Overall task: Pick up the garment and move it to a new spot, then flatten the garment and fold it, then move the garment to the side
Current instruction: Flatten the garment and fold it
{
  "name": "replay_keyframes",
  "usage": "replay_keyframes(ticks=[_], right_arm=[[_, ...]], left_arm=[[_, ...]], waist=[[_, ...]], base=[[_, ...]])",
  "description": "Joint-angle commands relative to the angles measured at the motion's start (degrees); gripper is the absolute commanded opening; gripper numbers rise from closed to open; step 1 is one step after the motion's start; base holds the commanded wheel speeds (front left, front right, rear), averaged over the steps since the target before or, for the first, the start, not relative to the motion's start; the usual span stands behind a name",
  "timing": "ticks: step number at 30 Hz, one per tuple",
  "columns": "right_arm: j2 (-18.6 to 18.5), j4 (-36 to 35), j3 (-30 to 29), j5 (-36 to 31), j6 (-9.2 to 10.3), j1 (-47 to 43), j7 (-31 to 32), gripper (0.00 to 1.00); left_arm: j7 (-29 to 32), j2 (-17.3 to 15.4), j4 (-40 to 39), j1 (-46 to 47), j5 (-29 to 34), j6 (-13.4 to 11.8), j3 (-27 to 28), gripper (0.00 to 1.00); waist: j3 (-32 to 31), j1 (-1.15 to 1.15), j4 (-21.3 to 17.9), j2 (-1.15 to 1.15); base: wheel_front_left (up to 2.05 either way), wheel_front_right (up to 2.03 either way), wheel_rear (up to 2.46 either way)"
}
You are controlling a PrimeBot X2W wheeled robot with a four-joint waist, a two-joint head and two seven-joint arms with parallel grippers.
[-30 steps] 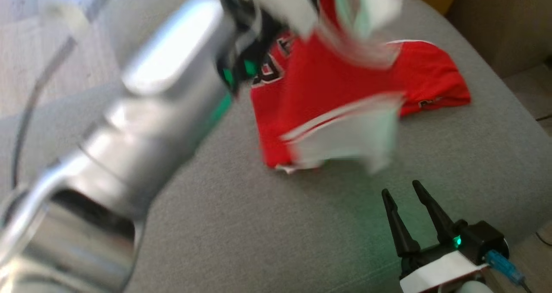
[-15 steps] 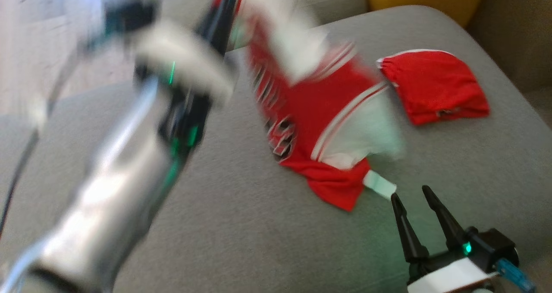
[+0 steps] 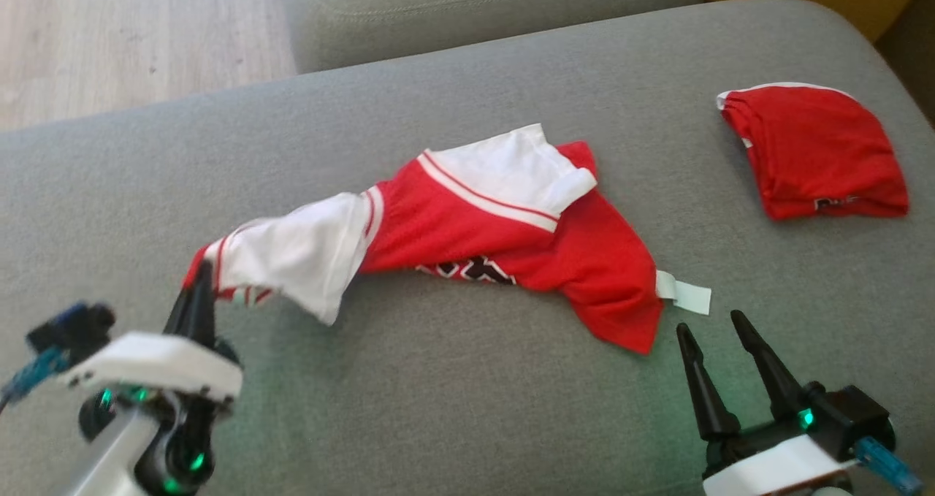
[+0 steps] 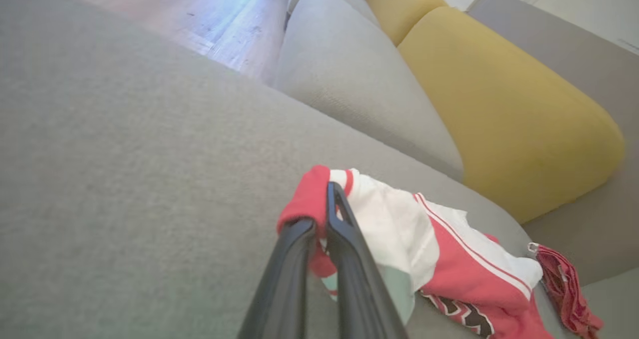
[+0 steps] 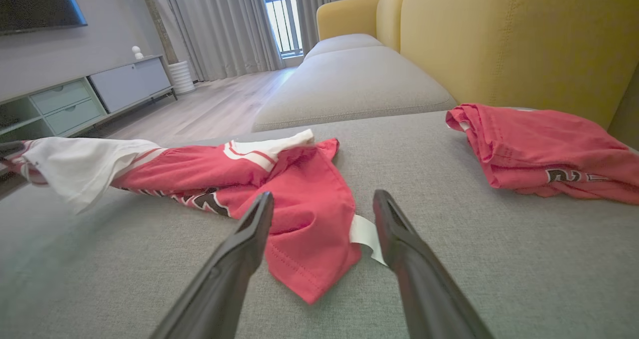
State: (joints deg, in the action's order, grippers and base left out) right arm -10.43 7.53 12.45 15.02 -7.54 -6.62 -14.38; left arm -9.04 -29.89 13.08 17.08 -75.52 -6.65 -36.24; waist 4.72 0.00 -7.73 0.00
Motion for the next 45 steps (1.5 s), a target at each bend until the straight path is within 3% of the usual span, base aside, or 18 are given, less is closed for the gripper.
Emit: replay_keyframes(ticks=[1,5,6,7,15,22,25,30,33,36,39,45], right_arm=[[-1.6,-1.9,0.8,-0.4,0.05,1.5,-0.6,1.0],[-1.8,-1.8,0.8,-0.4,0.05,1.7,-0.6,1.0],[-1.9,-1.8,0.8,-0.4,0.05,1.8,-0.6,1.0],[-1.9,-1.8,0.9,-0.4,0.05,1.9,-0.6,1.0],[-2.2,-1.9,1.4,-0.2,0.05,2.7,-0.6,1.0],[-2.3,-1.9,2.1,-0.2,0.05,4.0,-0.6,1.0],[-1.9,-2.0,1.9,-0.1,0.05,4.5,-0.6,1.0],[-1.1,-2.0,1.8,0.1,0.05,4.7,-0.6,1.0],[-0.9,-2.2,1.3,0.1,0.05,4.4,-0.6,1.0],[-0.7,-2.2,0.8,0.0,0.05,4.1,-0.6,1.0],[-0.5,-2.3,0.8,-0.1,0.05,4.2,-0.6,1.0],[-0.8,-2.1,1.7,0.0,0.05,5.3,-0.6,1.0]], left_arm=[[-1.4,-2.7,-2.0,0.6,-0.3,-0.5,3.9,0.0],[-2.6,-2.9,-2.3,-1.9,-1.1,-1.3,5.0,0.0],[-2.9,-2.8,-2.2,-2.3,-1.1,-1.7,5.2,0.25],[-3.2,-2.7,-2.0,-2.5,-0.9,-2.2,5.5,1.0],[-5.3,-5.3,-2.6,0.2,9.6,-7.0,4.5,1.0],[-2.2,-7.7,-5.9,9.0,16.0,-8.1,2.1,1.0],[-0.7,-8.6,-7.2,10.9,20.6,-8.8,-1.3,1.0],[-1.1,-8.6,-8.9,9.4,31.2,-13.4,-9.0,1.0],[-2.4,-7.5,-9.6,5.6,35.7,-17.3,-12.7,1.0],[-3.5,-5.4,-9.2,1.8,38.1,-19.5,-15.7,1.0],[-4.2,-3.7,-6.7,-0.2,38.8,-19.6,-17.5,1.0],[-4.9,-1.4,2.5,2.0,40.0,-17.0,-18.5,1.0]], waist=[[0.4,0.0,0.6,0.0],[0.6,0.0,1.1,0.0],[0.6,0.0,1.1,0.0],[0.6,0.0,1.2,0.0],[1.6,0.0,0.9,0.0],[3.5,0.0,-0.6,0.0],[4.2,0.0,-1.5,0.0],[5.0,0.0,-3.0,0.0],[5.4,0.0,-3.0,0.0],[5.7,0.0,-2.4,0.0],[5.9,0.0,-1.5,0.0],[6.2,0.0,-0.5,0.0]], base=[[0.0,0.0,0.0],[0.0,0.0,0.0],[0.0,0.0,0.0],[0.0,0.0,0.0],[0.0,0.0,0.0],[0.0,0.0,0.0],[0.0,0.0,0.0],[0.0,0.0,0.0],[0.0,0.0,0.0],[0.0,0.0,0.0],[0.0,0.0,0.0],[0.0,0.0,0.0]])
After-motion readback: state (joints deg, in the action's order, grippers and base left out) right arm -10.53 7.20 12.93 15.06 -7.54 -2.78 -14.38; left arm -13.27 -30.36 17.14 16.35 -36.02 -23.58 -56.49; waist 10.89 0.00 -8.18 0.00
